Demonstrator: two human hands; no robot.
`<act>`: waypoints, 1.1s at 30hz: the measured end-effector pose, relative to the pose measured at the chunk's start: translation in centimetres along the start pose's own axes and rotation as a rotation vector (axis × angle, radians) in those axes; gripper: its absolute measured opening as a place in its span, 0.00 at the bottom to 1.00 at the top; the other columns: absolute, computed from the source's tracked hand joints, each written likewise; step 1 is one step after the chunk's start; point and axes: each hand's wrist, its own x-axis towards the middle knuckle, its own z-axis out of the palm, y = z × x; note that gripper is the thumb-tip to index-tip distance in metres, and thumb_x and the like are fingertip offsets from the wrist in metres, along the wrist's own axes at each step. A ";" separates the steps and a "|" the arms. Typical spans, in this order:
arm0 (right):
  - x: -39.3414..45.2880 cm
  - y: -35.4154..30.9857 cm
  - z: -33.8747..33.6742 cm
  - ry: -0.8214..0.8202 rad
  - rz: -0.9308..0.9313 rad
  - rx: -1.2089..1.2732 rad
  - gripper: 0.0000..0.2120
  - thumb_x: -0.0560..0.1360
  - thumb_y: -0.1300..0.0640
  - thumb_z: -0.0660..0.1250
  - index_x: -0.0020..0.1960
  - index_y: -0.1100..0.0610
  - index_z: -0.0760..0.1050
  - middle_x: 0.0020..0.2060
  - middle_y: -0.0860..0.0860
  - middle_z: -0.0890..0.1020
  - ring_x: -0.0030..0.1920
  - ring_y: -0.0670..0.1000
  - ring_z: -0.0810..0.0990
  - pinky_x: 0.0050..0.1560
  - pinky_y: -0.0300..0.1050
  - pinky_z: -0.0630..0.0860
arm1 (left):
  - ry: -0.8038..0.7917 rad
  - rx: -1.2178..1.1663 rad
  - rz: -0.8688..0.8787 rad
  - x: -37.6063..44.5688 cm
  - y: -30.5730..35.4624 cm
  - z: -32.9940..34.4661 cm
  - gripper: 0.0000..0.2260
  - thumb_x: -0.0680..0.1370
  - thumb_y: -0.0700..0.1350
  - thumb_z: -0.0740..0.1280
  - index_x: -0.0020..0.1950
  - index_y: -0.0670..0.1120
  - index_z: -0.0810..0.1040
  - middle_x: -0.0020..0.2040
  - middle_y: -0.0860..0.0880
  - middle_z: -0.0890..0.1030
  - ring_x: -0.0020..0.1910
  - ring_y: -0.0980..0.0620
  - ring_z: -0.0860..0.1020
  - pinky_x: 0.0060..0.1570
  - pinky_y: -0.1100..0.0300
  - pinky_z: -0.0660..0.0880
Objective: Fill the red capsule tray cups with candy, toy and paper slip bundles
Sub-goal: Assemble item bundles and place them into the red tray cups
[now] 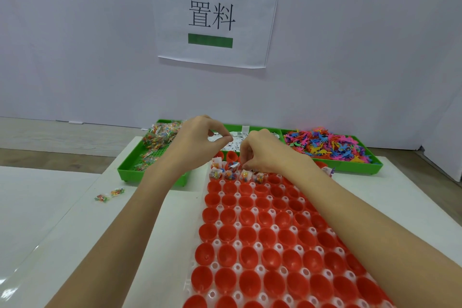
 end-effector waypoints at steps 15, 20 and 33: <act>-2.0 0.6 -1.9 0.107 -0.003 0.241 0.14 0.79 0.45 0.70 0.46 0.53 0.87 0.29 0.37 0.80 0.28 0.36 0.75 0.30 0.29 0.68 | 0.007 0.045 -0.074 0.2 -1.3 -1.7 0.06 0.81 0.45 0.69 0.52 0.50 0.86 0.44 0.60 0.81 0.44 0.59 0.80 0.39 0.67 0.71; -6.2 0.5 -2.5 0.228 -0.006 0.409 0.14 0.81 0.44 0.65 0.45 0.47 0.86 0.41 0.56 0.87 0.35 0.49 0.83 0.42 0.46 0.79 | -0.109 0.301 -0.287 -0.6 -5.9 -2.0 0.12 0.81 0.38 0.67 0.63 0.43 0.82 0.61 0.45 0.83 0.59 0.44 0.80 0.61 0.51 0.76; -15.2 0.1 0.5 0.522 0.067 0.663 0.15 0.77 0.39 0.63 0.41 0.43 0.86 0.39 0.43 0.86 0.41 0.54 0.83 0.47 0.49 0.77 | -0.226 0.342 -0.183 -1.5 -9.1 -1.0 0.20 0.78 0.49 0.73 0.70 0.48 0.77 0.60 0.48 0.81 0.50 0.50 0.76 0.53 0.57 0.72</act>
